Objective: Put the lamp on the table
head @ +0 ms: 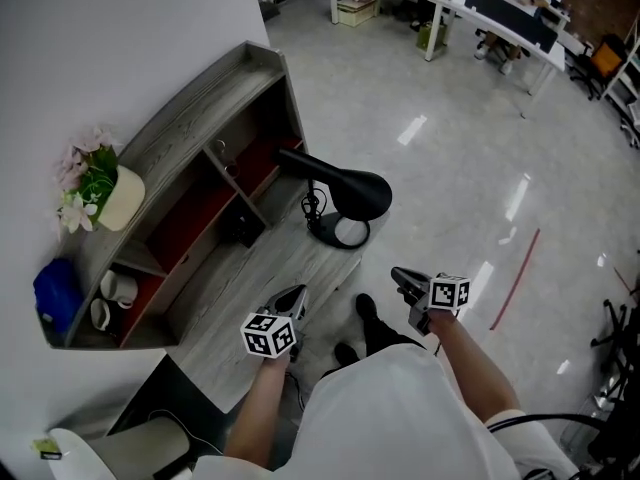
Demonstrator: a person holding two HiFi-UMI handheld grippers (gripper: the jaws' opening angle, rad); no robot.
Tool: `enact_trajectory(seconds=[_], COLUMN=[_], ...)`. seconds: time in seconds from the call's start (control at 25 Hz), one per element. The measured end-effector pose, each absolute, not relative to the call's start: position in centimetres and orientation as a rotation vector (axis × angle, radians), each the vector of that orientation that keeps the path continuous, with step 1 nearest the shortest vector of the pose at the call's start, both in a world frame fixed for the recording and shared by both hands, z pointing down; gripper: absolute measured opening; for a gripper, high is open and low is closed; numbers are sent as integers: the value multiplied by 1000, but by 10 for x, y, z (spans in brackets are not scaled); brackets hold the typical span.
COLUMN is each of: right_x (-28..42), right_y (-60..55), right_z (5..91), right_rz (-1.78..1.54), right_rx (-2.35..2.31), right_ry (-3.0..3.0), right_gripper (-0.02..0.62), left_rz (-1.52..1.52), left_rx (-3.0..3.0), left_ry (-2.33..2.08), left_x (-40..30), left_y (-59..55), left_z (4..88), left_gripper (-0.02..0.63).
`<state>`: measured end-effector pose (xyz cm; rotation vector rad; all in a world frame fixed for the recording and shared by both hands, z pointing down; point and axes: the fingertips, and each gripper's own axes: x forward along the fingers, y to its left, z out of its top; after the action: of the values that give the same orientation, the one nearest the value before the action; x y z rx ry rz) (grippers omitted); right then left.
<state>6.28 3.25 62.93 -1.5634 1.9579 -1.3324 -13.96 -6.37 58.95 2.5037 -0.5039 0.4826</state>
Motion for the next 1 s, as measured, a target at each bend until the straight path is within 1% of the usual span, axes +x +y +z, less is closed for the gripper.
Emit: enact_trajectory(seconds=[0.28,0.44,0.6,1.0], right_x=[46,43,55,84], right_y=[70,86,97,120], right_z=[583,576,563,544], right_rz=[-1195,-1201,-1200,-1095], right_rx=[-1555,-1544,-1524,-1539], right_ry=[2116,2246,2263,2313], right_gripper=[17,17,17,17], left_rz=[488,461,394,433], left_rx=[2589,2545,2499,2534], left_ry=[-389,-378,-412,-458], left_x=[-127,-121,-110,-91], left_y=[-11,14,31,45], left_z=[558,545,533,528], left_gripper=[10,11,11,11])
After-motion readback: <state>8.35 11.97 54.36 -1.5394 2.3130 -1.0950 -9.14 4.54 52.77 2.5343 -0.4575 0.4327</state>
